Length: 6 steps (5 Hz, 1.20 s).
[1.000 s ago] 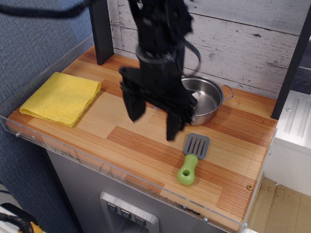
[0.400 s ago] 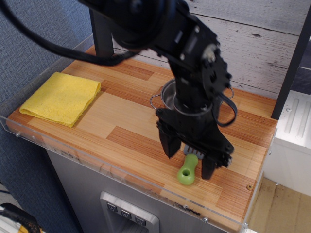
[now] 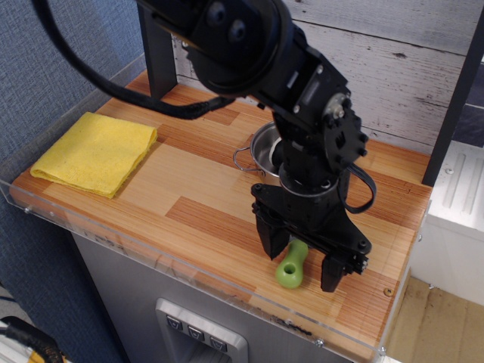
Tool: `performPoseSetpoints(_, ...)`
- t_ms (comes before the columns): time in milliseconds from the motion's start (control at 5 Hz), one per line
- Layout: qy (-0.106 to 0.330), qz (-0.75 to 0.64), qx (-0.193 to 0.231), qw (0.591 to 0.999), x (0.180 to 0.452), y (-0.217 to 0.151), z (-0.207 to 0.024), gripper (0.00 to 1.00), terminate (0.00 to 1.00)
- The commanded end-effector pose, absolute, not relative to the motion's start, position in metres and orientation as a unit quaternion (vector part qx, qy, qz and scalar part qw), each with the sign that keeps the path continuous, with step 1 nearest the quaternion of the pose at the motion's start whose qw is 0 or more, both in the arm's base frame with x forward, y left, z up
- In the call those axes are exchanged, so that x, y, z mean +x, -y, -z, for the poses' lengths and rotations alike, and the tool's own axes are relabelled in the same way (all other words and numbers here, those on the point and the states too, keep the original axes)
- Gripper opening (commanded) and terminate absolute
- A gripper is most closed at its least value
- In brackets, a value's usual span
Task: Place grater on the top edge
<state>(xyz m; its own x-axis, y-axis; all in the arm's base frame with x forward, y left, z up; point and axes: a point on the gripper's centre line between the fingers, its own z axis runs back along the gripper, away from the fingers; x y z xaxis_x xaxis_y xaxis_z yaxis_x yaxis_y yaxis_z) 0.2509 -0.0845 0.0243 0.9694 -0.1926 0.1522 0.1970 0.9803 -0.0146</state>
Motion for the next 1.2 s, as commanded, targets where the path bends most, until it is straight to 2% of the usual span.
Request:
performPoseSetpoints(0,0.065,0.102,-0.005,0.993,0.252,0.084,-0.011,1.00,0.00)
performPoseSetpoints(200,0.056,0.108,0.010,0.993,0.250,0.083,-0.001,1.00,0.00)
performPoseSetpoints(400,0.062,0.107,0.014,0.992,0.249,0.085,-0.002,0.00,0.00)
performPoseSetpoints(600,0.075,0.122,0.014,0.990,0.250,0.087,-0.011,0.00,0.00)
performPoseSetpoints(800,0.062,0.145,0.009,0.987,0.252,0.083,-0.035,0.00,0.00)
performPoseSetpoints(1000,0.040,0.149,-0.035,0.987,0.261,0.070,-0.064,0.00,0.00)
